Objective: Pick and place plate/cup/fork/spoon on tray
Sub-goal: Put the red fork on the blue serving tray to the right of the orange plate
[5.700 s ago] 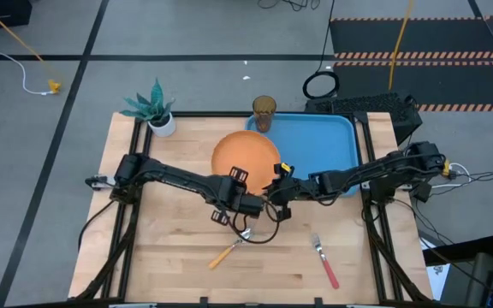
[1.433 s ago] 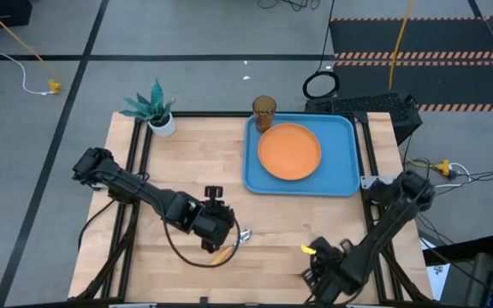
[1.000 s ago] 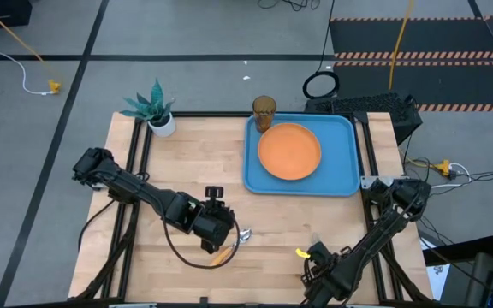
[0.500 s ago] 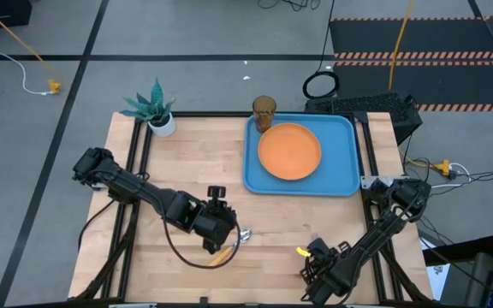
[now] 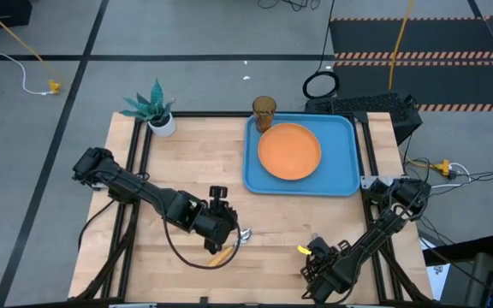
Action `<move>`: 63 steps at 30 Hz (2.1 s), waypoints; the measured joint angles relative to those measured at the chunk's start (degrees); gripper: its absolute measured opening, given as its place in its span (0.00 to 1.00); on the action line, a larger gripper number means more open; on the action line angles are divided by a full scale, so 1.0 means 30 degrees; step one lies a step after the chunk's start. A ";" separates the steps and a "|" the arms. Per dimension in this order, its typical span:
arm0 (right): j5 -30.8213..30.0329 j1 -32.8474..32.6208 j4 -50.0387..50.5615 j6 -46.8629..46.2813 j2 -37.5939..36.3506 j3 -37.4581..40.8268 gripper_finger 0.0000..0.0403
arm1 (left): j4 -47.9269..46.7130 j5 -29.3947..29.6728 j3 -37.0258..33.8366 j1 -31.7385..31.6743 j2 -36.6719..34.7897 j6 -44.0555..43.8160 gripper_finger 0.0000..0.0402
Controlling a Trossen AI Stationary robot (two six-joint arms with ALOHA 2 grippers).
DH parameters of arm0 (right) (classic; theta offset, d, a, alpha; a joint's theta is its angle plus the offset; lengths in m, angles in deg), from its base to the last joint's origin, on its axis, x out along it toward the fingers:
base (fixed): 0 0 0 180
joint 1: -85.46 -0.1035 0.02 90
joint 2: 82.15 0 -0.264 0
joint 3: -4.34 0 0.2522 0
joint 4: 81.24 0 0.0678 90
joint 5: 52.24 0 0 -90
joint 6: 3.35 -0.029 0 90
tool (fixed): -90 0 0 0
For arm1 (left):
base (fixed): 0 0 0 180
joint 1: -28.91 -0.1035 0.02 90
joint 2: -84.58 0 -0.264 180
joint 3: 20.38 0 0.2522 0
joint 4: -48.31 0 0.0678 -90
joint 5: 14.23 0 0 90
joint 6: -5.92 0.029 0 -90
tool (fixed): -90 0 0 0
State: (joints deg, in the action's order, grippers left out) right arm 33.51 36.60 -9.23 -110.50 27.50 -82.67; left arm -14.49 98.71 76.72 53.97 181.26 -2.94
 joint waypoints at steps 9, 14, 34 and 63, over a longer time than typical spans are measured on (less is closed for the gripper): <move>-0.0022 0.0000 0.0313 -0.0549 0.0041 0.0044 0.06 | 0.0022 -0.0007 0.0000 0.0000 0.0000 0.0040 0.38; -0.0018 0.0029 0.0670 -0.1106 -0.0040 0.0060 0.04 | 0.0022 -0.0015 0.0000 0.0007 0.0000 0.0047 0.38; -0.5586 0.2028 0.9666 -0.1882 -0.4946 0.0149 0.04 | 0.0030 0.0022 0.0000 -0.1189 0.0000 0.0564 0.38; -0.9580 1.6463 -0.0439 0.9615 -1.6138 1.1489 0.04 | 0.2214 0.0044 0.0000 -0.2982 0.0000 0.0878 0.38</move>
State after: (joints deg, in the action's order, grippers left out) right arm 4.77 85.99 -10.54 -81.65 -20.91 -48.20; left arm -7.85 98.84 76.72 45.03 181.26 -0.30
